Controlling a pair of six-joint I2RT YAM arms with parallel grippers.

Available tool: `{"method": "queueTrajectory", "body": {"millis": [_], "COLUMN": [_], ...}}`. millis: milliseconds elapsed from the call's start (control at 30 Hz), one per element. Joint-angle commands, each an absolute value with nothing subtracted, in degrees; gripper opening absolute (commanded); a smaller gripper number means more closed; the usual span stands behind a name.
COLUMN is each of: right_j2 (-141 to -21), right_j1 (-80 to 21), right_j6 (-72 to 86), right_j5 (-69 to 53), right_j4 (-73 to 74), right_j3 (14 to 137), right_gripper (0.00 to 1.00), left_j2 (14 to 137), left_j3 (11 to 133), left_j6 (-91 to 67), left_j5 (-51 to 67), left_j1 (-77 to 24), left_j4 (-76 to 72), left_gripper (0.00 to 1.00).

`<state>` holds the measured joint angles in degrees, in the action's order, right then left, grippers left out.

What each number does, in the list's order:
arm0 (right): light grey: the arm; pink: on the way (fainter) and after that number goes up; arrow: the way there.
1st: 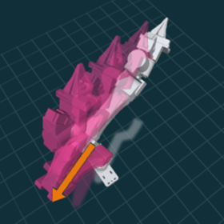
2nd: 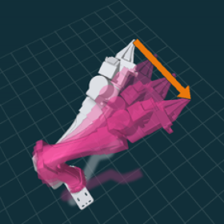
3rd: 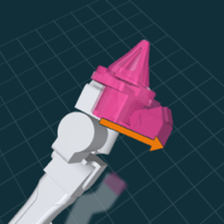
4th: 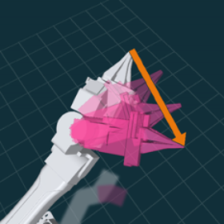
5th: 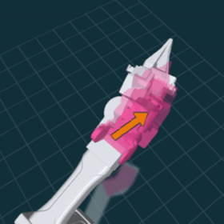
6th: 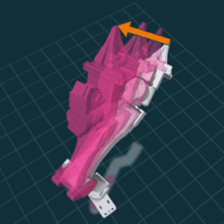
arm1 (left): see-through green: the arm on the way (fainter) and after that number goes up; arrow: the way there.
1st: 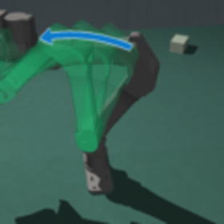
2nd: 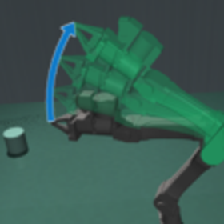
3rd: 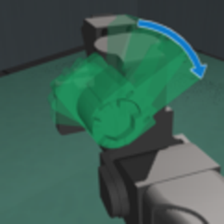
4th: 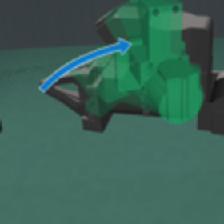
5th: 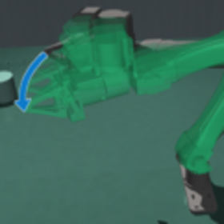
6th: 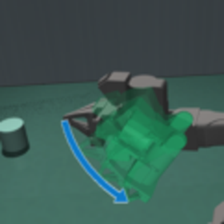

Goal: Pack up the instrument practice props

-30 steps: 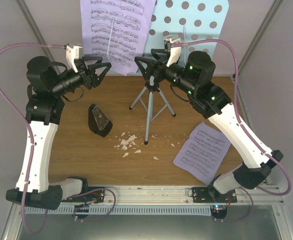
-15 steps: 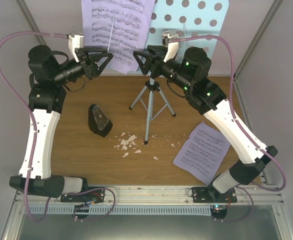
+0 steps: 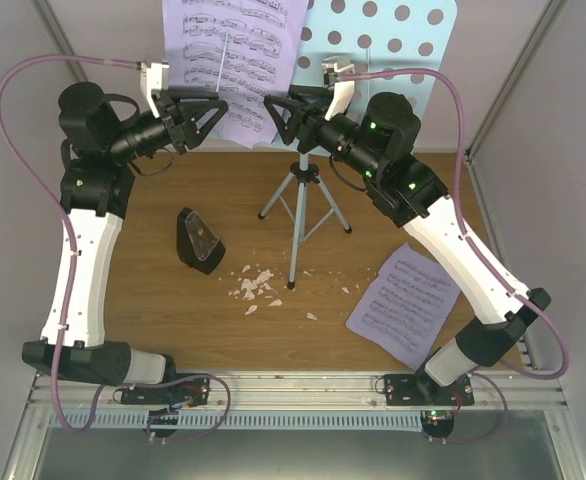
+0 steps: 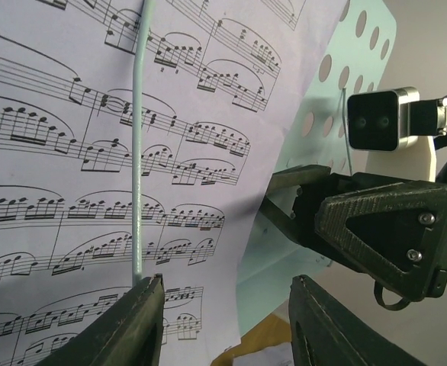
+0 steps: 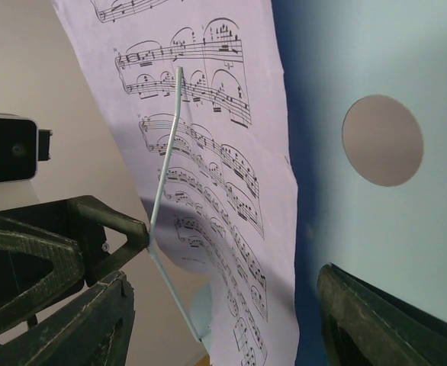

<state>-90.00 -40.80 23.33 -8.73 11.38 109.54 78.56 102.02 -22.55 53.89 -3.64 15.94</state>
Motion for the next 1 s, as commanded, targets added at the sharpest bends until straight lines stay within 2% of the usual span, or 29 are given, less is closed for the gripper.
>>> {"method": "queueTrajectory", "body": {"millis": [0, 300, 767, 967], "right_j2": [-91.06, -92.24, -92.71, -93.2], "right_j1": [-40.4, -41.58, -42.54, -42.62], "right_j6": [24.06, 23.5, 21.9, 21.49], "right_j5": [-8.56, -8.49, -6.66, -6.11], "right_j4": [8.86, 8.68, 7.22, 7.13], "right_j3": [111.33, 112.87, 113.36, 113.81], "right_gripper": [0.67, 0.63, 0.48, 0.4], "left_j2": [79.62, 78.14, 80.3, 76.94], "left_j3": [103.45, 102.04, 102.75, 101.67], "left_j6": [-23.29, -21.28, -21.09, -18.28], "left_j5": [54.64, 51.88, 52.32, 47.71], "left_j1": [-3.42, -3.43, -3.52, -3.52], "left_j4": [13.05, 13.69, 13.66, 14.19], "left_gripper": [0.47, 0.48, 0.34, 0.44]}}
